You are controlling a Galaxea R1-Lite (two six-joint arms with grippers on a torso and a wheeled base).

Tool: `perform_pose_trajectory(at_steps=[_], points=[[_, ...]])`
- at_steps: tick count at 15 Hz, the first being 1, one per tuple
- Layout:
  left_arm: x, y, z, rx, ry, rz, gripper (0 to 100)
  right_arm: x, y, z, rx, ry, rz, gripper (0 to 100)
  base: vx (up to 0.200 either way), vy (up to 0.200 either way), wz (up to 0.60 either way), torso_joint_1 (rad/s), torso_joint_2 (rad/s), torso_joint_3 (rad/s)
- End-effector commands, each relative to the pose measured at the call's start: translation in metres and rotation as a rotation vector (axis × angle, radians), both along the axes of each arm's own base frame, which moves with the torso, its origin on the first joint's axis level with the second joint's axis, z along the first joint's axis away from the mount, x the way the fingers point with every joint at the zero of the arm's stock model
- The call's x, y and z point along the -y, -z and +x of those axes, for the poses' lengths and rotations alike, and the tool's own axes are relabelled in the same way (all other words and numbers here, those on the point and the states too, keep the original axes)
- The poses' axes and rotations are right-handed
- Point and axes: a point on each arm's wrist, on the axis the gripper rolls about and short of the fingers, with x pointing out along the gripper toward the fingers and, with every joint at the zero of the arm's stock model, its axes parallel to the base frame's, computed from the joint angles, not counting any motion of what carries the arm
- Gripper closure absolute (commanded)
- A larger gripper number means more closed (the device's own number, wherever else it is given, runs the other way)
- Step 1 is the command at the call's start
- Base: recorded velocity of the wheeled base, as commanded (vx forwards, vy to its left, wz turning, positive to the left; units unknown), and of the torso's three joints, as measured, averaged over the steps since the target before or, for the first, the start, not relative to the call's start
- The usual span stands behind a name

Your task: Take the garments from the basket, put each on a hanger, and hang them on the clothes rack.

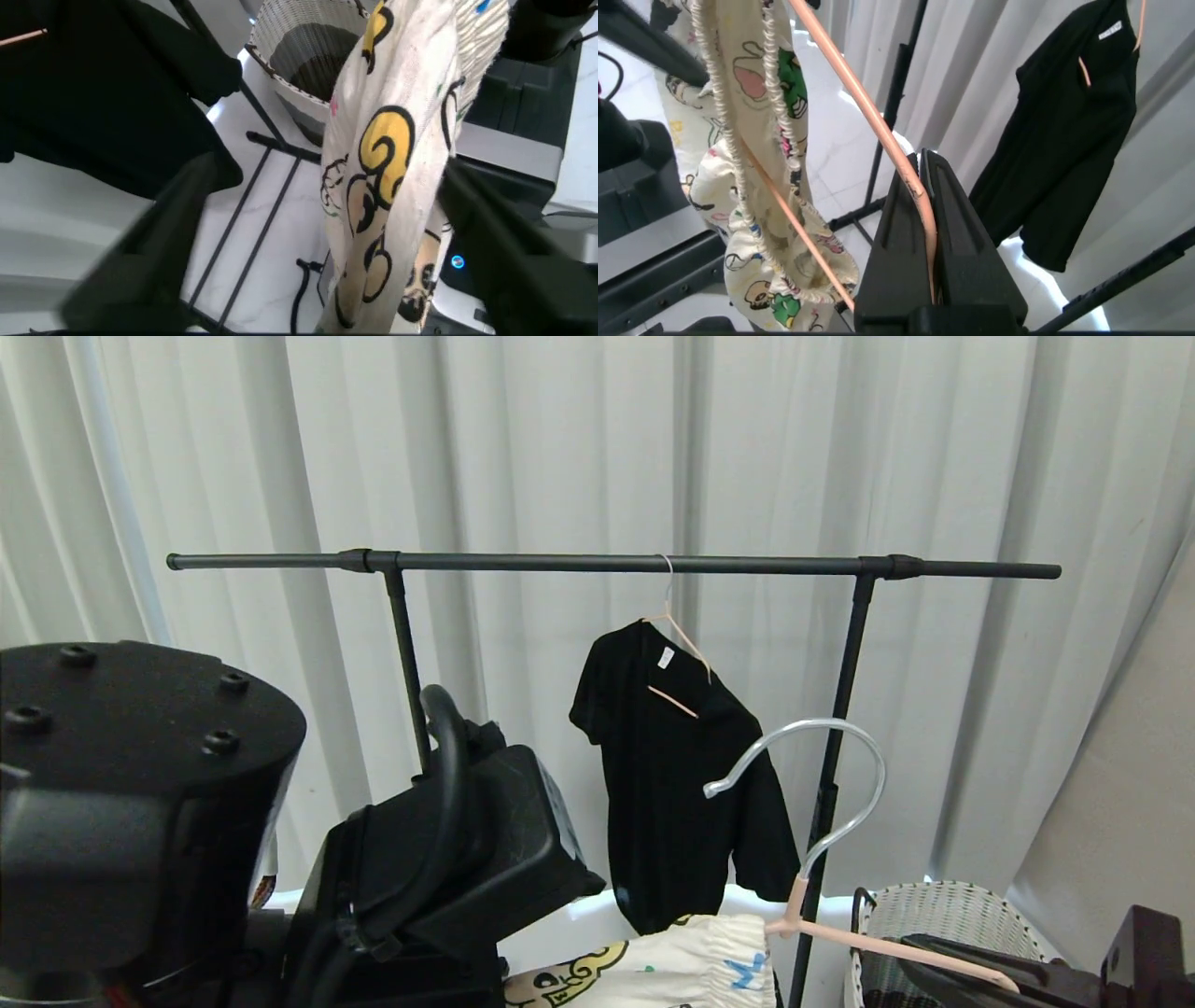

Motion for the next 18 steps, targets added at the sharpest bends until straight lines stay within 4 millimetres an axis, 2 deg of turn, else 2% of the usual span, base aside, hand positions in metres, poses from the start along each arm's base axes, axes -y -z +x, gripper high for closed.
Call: perform_pose_trajectory(at_steps=[1,9,10,12,16,18], points=[[0.000,0.000,0.000,0.000,0.000,0.001,100,-0.001,0.000,0.000,-0.001,-0.001,-0.002,100,0.000,0.000,0.00,0.000,0.00,0.000],[-0.001,0.002,-0.001,-0.003,-0.005,0.007,100,0.002,0.003,-0.001,-0.012,0.002,-0.037,100,0.000,0.000,0.00,0.000,0.00,0.000],[-0.003,0.003,-0.001,-0.003,-0.009,0.009,100,0.003,0.004,-0.001,-0.013,0.005,-0.047,0,0.000,0.000,0.00,0.000,0.00,0.000],[-0.009,0.008,-0.003,-0.010,-0.020,0.021,100,0.008,0.005,-0.001,0.000,0.027,-0.076,0,0.000,0.000,0.00,0.000,0.00,0.000],[-0.032,0.026,-0.003,-0.020,-0.125,0.075,100,0.022,0.007,0.004,-0.009,0.122,-0.105,0,0.000,0.000,0.00,0.000,0.00,0.000],[-0.036,0.029,-0.001,0.001,-0.203,0.095,100,0.032,0.021,0.002,-0.028,0.133,-0.144,0,0.000,0.000,0.00,0.000,0.00,0.000]])
